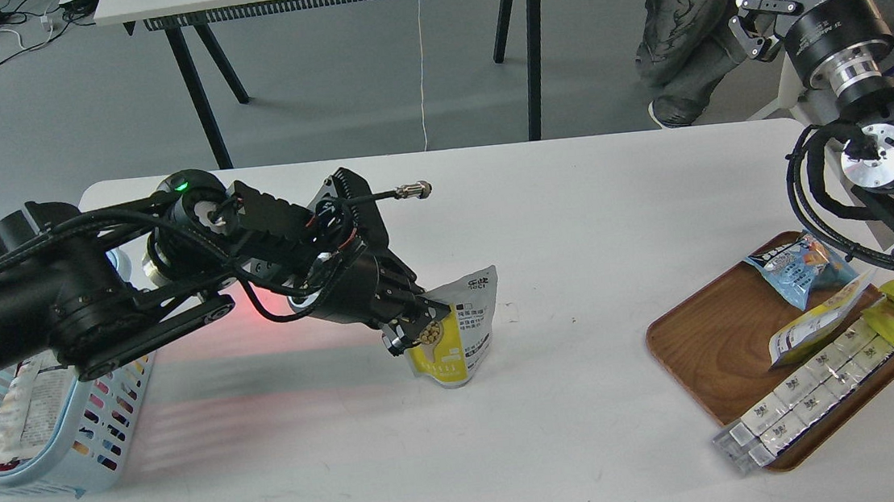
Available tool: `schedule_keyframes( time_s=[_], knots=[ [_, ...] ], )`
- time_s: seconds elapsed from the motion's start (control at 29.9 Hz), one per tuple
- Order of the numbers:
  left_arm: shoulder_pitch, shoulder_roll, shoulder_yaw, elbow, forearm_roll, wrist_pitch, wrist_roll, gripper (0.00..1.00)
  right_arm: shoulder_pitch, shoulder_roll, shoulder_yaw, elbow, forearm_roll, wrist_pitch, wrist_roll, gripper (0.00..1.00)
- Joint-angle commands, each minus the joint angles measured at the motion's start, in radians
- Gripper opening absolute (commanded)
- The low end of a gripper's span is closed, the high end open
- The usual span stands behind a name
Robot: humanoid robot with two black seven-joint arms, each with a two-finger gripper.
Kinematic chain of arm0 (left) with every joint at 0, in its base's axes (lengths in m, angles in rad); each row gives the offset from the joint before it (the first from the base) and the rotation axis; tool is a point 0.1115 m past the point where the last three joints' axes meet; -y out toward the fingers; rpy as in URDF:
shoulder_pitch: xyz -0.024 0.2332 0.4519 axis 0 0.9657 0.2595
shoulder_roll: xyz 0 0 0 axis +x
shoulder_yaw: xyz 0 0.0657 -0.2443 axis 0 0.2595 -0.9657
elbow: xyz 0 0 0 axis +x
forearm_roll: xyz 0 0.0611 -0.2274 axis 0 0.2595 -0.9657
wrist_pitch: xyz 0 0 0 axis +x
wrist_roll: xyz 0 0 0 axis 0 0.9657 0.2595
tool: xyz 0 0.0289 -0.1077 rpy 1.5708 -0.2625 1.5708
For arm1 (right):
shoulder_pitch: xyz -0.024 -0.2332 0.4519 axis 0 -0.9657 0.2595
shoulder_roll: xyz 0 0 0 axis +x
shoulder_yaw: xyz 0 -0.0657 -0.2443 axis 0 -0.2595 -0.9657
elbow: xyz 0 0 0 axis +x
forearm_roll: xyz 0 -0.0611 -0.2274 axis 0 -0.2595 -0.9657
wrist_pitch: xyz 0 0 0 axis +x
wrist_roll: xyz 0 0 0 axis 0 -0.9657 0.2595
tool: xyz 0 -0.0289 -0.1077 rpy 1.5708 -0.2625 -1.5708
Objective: Scan snack and place in basket
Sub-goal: 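Lift the yellow bag and hold it in front of the scanner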
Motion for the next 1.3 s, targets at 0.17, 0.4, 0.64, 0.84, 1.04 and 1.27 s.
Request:
schedule_keyframes(
  time_s=[0.17,0.4,0.64,0.84,1.04,1.27],
  knots=[
    [-0.053,0.075,-0.004,-0.009,0.000,0.000,0.000,0.00,0.001,0.000,0.001,0.000,0.000,-0.001,0.000,1.00],
    [-0.092,0.207,-0.009,-0.058,-0.001,0.000,0.000,0.00,0.001,0.000,0.004,0.002,0.000,-0.003,0.000,1.00],
    [-0.102,0.370,-0.012,-0.135,-0.003,0.000,0.000,0.00,0.001,-0.002,0.016,0.003,0.000,-0.002,0.000,1.00],
    [-0.100,0.433,-0.015,-0.150,-0.003,0.000,0.000,0.00,0.001,-0.006,0.016,0.005,0.000,-0.001,0.000,1.00],
    [-0.100,0.459,-0.015,-0.150,-0.003,0.000,0.000,0.00,0.002,-0.009,0.018,0.008,0.000,-0.001,0.000,1.00],
    [-0.099,0.456,-0.015,-0.152,-0.004,0.000,0.000,0.00,0.001,-0.009,0.019,0.008,0.000,-0.002,0.000,1.00]
  ],
)
